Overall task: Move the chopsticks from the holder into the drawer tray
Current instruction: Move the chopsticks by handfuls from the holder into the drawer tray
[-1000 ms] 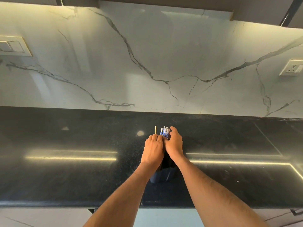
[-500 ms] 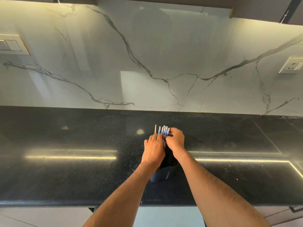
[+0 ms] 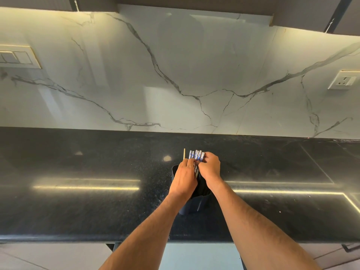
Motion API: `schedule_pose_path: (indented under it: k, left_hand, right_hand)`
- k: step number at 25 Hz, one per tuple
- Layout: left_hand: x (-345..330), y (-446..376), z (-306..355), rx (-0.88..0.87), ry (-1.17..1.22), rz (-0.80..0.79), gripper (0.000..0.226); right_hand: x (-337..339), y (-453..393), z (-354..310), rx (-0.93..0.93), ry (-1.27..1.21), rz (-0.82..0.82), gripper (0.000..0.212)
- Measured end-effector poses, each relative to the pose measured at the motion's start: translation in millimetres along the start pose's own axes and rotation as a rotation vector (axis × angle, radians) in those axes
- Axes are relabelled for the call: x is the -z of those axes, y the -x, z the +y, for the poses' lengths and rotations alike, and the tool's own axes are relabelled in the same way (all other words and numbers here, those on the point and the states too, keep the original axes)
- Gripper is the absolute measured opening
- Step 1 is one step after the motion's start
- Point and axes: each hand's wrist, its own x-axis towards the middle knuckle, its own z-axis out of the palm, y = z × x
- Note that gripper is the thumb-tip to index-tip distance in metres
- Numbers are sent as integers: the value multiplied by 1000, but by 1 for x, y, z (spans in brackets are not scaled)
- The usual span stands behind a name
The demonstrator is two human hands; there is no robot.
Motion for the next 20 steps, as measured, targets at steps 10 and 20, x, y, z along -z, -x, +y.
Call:
schedule_pose_path:
  k: [10, 20]
  left_hand:
    - [8, 10, 1, 109, 78, -12, 43]
    - [15, 10, 2, 246, 310, -17, 32]
  right_hand:
    - [0, 8, -11, -5, 109, -43, 13]
    - [14, 15, -29, 41, 35, 7, 6]
